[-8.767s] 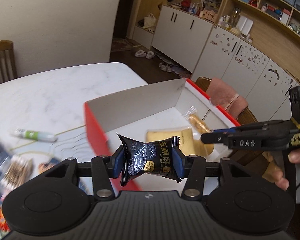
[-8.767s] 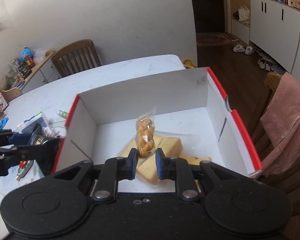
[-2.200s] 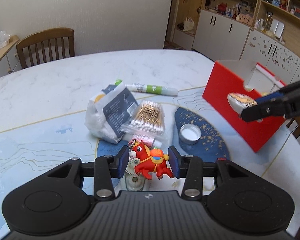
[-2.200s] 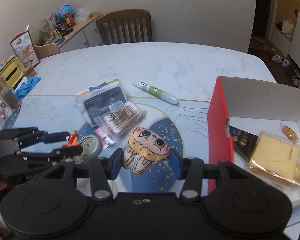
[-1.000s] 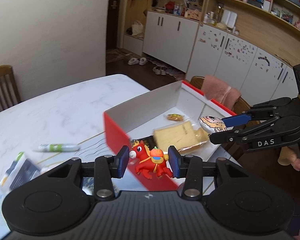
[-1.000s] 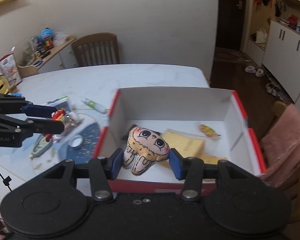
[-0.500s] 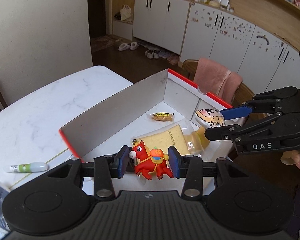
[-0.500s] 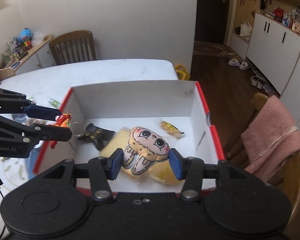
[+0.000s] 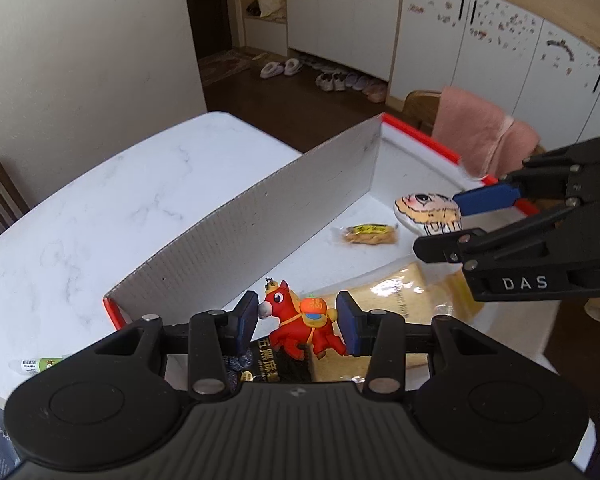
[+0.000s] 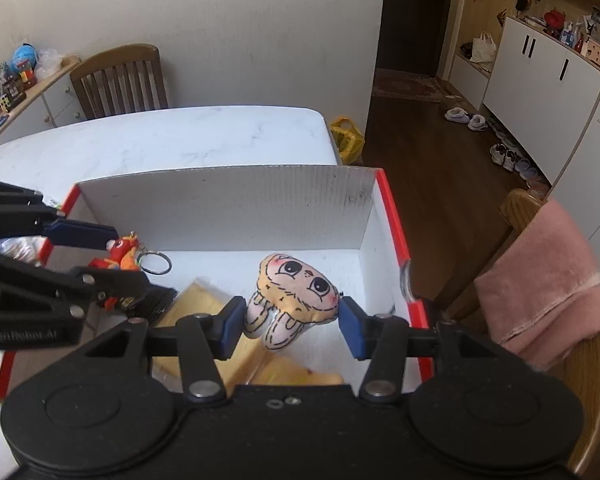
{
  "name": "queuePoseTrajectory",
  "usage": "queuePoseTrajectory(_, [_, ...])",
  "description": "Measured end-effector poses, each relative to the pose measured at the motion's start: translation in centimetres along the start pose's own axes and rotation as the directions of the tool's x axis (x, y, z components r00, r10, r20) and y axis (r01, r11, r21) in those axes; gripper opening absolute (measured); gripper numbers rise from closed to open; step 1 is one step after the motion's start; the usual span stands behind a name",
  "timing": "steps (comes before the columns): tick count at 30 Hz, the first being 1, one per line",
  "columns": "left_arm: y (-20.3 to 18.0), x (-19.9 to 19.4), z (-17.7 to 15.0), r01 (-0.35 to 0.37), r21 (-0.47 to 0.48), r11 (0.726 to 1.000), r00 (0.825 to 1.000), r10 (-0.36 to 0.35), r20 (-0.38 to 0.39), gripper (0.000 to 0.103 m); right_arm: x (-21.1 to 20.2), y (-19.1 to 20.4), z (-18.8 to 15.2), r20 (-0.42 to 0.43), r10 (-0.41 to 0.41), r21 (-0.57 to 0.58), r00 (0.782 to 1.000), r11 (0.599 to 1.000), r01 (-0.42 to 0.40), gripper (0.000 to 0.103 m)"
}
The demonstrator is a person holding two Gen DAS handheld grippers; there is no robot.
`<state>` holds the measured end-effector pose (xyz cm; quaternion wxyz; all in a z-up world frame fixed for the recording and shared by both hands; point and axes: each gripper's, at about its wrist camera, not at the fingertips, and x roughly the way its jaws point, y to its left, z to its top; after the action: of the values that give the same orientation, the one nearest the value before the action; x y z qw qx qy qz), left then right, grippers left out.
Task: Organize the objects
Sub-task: 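Lower both items into the box and open both grippers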
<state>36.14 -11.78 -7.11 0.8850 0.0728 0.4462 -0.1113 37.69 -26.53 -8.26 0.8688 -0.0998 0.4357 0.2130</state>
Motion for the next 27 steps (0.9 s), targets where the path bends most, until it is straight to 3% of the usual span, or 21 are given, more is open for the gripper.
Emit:
queuePoseTrajectory(10, [0.1,3.1,-0.2,-0.016,-0.018,1.0,0.997,0.014,-0.07,0.041,3.3,-0.2,0.2,-0.066,-0.005,-0.011,0.998,1.0,0.004,0.05])
queuePoseTrajectory(22, [0.7,4.8,-0.4,-0.006,-0.053,0.999,0.99,-0.001,-0.138,0.042,2.9,-0.6,-0.1,-0.063,0.043,-0.009,0.997,0.999,-0.043,0.051])
queuePoseTrajectory(24, [0.6,4.7,-0.3,-0.003,-0.049,0.999,0.992,-0.003,-0.128,0.049,2.7,-0.7,-0.1,-0.064,0.049,-0.008,0.997,0.999,-0.05,0.053])
queuePoseTrajectory(26, [0.5,4.4,-0.3,-0.011,-0.041,0.999,0.994,0.006,-0.108,0.064,2.5,-0.8,-0.1,-0.062,0.05,-0.006,0.997,0.999,-0.051,0.055])
queuePoseTrajectory(27, [0.5,4.2,-0.2,-0.012,-0.041,0.999,0.995,0.008,-0.097,0.065,2.4,-0.8,-0.2,-0.058,0.052,-0.005,0.997,0.999,-0.052,0.055])
